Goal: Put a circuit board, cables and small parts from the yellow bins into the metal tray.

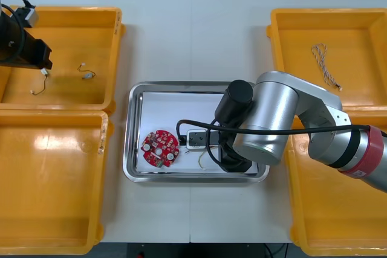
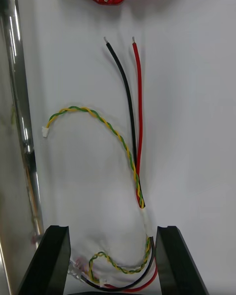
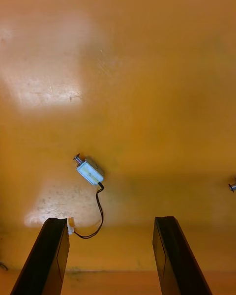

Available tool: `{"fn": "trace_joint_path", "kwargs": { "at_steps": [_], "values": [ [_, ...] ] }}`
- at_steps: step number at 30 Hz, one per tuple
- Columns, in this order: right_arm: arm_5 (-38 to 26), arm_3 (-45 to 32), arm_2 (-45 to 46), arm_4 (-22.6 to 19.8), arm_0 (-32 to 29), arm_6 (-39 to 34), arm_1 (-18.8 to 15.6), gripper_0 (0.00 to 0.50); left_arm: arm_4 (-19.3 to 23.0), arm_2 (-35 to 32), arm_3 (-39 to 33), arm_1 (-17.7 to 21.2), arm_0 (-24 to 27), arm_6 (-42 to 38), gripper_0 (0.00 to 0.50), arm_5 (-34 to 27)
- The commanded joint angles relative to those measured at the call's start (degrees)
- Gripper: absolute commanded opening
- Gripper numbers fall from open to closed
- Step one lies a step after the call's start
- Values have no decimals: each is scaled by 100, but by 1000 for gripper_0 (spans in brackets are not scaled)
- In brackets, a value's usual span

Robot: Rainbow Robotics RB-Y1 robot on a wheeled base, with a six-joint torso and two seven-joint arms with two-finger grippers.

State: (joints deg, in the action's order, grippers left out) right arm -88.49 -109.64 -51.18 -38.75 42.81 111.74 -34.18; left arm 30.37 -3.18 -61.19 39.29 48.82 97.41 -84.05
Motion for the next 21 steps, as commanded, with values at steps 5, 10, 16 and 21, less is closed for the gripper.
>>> {"fn": "trace_joint_path", "kwargs": {
  "at_steps": [5, 10, 16, 21],
  "values": [
    [-116, -101, 100, 8, 96, -47, 104, 500, -154, -68, 177, -53, 294, 463, 500, 328],
    [-511, -172, 390, -54, 96, -47, 157, 500, -163, 19, 423, -62, 286, 524, 500, 644],
    [-1021, -233, 917, -106, 105, -82, 263, 500, -180, 134, 634, -71, 277, 577, 500, 996],
    [-1531, -251, 1594, -317, 105, -109, 315, 500, -154, 142, 792, -97, 277, 621, 500, 1163]
  ]
}}
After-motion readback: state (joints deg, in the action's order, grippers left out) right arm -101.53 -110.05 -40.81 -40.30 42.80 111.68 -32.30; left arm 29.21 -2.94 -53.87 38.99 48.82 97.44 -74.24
